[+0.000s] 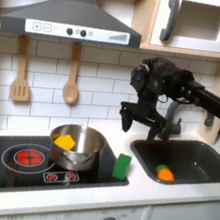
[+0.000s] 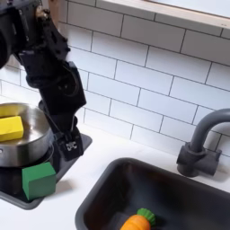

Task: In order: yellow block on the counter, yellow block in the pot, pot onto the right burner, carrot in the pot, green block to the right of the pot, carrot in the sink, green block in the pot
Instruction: 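Put the green block in the pot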

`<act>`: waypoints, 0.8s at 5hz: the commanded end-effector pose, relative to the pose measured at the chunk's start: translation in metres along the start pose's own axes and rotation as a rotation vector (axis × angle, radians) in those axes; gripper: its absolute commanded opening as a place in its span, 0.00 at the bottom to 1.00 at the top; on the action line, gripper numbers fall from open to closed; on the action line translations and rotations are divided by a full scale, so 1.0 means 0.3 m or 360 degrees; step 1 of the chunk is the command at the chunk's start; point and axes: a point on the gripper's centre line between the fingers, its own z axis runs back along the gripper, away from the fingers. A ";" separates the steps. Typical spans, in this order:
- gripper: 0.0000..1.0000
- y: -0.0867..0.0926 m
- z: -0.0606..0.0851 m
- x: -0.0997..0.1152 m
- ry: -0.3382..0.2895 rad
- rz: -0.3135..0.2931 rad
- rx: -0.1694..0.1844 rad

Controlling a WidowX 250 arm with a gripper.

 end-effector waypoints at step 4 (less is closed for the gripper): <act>1.00 0.002 -0.048 -0.076 0.0128 0.0143 0.0027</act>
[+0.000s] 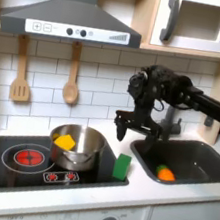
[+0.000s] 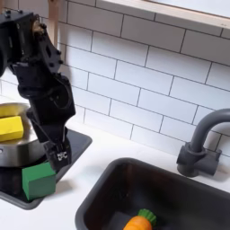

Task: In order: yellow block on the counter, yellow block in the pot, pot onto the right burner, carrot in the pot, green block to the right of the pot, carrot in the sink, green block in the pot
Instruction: 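Put the green block in the pot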

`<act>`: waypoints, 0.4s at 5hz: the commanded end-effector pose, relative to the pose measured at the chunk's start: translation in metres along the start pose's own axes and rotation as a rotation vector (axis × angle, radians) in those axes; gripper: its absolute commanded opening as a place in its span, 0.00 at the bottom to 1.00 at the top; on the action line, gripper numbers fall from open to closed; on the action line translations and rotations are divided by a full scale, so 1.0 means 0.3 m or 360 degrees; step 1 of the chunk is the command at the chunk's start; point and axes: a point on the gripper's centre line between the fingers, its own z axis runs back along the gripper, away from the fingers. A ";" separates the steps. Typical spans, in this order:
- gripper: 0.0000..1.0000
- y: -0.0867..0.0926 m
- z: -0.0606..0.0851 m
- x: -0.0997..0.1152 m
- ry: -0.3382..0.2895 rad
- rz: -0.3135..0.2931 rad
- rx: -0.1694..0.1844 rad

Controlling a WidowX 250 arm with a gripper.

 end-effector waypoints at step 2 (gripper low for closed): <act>1.00 0.001 -0.068 -0.094 0.0103 0.0022 -0.0015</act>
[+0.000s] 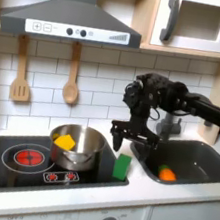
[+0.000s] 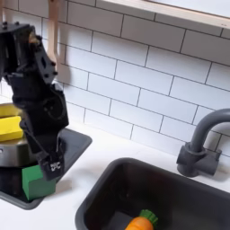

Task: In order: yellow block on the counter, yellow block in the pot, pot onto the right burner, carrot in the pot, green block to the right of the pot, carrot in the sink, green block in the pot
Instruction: 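Put the green block in the pot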

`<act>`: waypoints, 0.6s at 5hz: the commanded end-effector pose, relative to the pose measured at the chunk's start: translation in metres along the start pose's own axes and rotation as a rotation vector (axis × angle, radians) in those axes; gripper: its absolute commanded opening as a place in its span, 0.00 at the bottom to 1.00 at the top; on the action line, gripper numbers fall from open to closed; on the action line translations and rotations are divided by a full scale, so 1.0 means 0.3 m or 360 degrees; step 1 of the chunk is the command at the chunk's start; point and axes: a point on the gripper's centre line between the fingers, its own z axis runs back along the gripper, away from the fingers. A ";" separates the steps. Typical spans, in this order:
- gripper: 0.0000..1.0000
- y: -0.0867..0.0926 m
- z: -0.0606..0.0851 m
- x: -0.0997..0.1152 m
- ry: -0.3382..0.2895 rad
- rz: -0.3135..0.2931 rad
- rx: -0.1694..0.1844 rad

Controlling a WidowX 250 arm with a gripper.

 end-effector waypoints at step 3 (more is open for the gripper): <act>1.00 0.015 -0.047 -0.058 0.0034 -0.0018 0.0021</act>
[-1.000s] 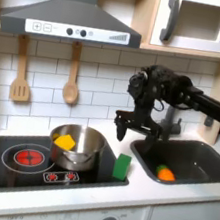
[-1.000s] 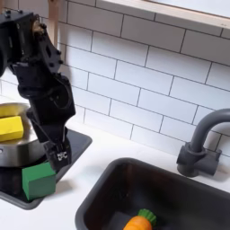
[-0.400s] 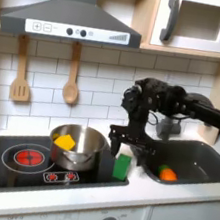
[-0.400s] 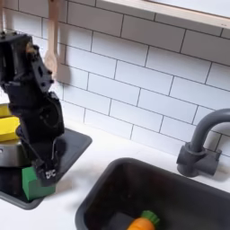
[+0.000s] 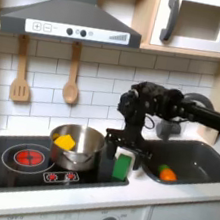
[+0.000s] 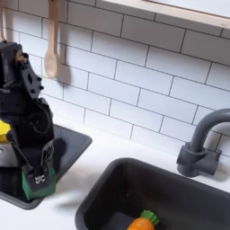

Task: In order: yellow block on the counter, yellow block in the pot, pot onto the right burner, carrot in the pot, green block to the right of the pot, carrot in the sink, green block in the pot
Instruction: 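Put the green block in the pot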

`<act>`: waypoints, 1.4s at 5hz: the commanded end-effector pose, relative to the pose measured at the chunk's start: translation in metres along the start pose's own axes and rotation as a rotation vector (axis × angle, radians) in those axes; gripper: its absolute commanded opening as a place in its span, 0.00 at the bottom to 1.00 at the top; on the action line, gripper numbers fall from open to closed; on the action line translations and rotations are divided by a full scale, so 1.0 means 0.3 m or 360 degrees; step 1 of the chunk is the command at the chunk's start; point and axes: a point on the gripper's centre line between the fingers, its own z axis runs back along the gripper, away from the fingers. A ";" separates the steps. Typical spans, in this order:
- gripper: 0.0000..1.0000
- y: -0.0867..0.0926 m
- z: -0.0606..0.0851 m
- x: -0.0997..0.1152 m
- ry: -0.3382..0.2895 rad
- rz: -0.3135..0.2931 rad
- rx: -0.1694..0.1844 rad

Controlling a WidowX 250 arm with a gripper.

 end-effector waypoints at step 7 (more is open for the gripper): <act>0.00 -0.020 0.009 -0.042 0.0094 0.0401 0.0031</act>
